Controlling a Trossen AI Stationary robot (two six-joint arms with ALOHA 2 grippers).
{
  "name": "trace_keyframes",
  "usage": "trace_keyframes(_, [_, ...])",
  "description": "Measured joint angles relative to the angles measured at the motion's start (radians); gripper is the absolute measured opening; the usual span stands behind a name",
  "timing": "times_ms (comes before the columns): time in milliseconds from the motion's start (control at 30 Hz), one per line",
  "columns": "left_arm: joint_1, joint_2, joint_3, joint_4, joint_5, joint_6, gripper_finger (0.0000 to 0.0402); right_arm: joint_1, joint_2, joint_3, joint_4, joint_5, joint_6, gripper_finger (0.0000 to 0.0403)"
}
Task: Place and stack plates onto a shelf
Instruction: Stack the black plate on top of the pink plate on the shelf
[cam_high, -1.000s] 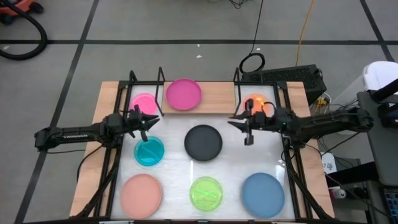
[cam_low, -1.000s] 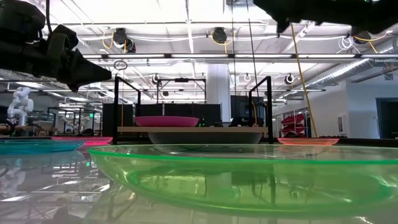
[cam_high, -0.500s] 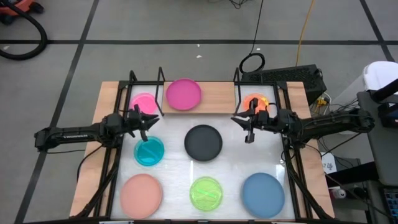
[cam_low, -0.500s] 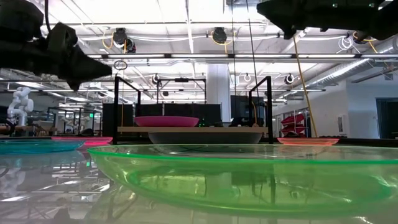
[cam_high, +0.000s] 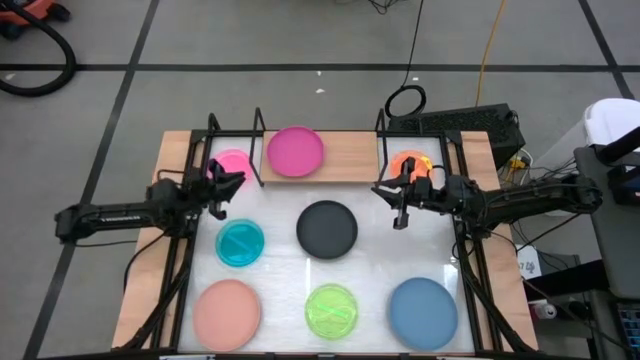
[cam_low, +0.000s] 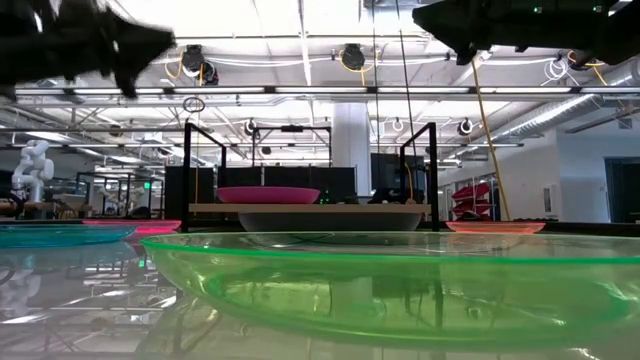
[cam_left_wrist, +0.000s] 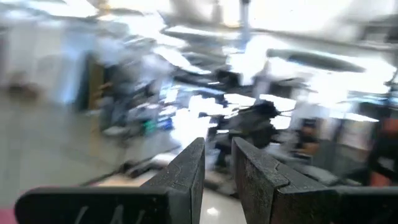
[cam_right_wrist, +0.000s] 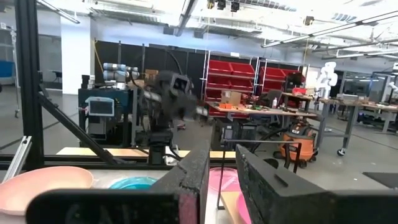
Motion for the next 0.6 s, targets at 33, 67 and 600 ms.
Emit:
trace_keyframes(33, [0.0,0.006,0.036,-0.006,0.052,0.024,0.0084,0.0,0.0,0.0,0.0,0.0,-0.001,0.0061])
trace_keyframes(67, [-0.004,0.016,0.084,-0.034,0.092,0.049,0.0084,0.0,0.0,0.0,0.0,0.0,-0.001,0.0061])
trace_keyframes(600, [-0.156,0.722,0.66,-0.824,-0.013,0.279,0.0084,-0.001,0.001,0.0,-0.049,0.026,0.028,0.0061])
